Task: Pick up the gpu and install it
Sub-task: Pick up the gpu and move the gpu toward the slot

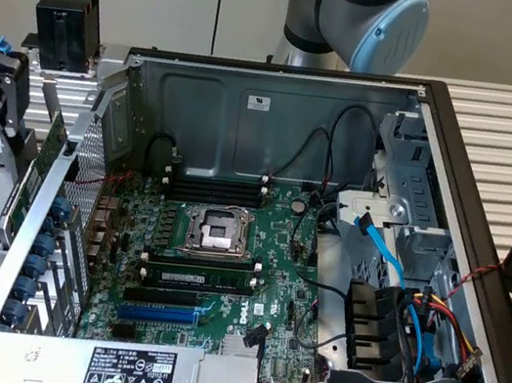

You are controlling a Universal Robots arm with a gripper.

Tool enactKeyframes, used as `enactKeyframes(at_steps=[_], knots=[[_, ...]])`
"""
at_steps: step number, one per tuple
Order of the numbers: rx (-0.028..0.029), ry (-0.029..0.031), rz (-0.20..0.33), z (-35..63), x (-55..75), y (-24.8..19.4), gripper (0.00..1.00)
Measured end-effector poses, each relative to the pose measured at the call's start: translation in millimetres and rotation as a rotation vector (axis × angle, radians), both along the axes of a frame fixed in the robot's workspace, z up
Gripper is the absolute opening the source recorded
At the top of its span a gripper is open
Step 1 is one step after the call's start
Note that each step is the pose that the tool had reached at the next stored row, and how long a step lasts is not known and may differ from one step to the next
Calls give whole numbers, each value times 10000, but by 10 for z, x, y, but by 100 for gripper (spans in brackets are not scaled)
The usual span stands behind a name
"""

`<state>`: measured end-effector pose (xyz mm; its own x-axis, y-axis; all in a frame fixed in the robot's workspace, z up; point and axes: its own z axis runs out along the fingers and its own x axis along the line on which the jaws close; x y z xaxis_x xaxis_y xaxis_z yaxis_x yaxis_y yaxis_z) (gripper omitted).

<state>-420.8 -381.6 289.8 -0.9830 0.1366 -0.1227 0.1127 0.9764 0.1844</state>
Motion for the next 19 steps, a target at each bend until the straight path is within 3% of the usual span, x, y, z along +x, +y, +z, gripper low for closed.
enactKeyframes(at_steps=[1, 6, 11, 13, 14, 16, 17, 19], knots=[[-1, 0, 0, -18, 7, 0, 47], [9, 0, 1, -109, 44, 1, 47], [120, 1, 7, -196, 47, -3, 47], [213, 2, 7, -222, 47, -8, 47], [293, 2, 7, -229, 47, -18, 47], [545, 2, 8, -238, 51, -39, 47], [640, 2, 9, -246, 55, -54, 47], [703, 1, 9, -278, 62, -70, 47]])
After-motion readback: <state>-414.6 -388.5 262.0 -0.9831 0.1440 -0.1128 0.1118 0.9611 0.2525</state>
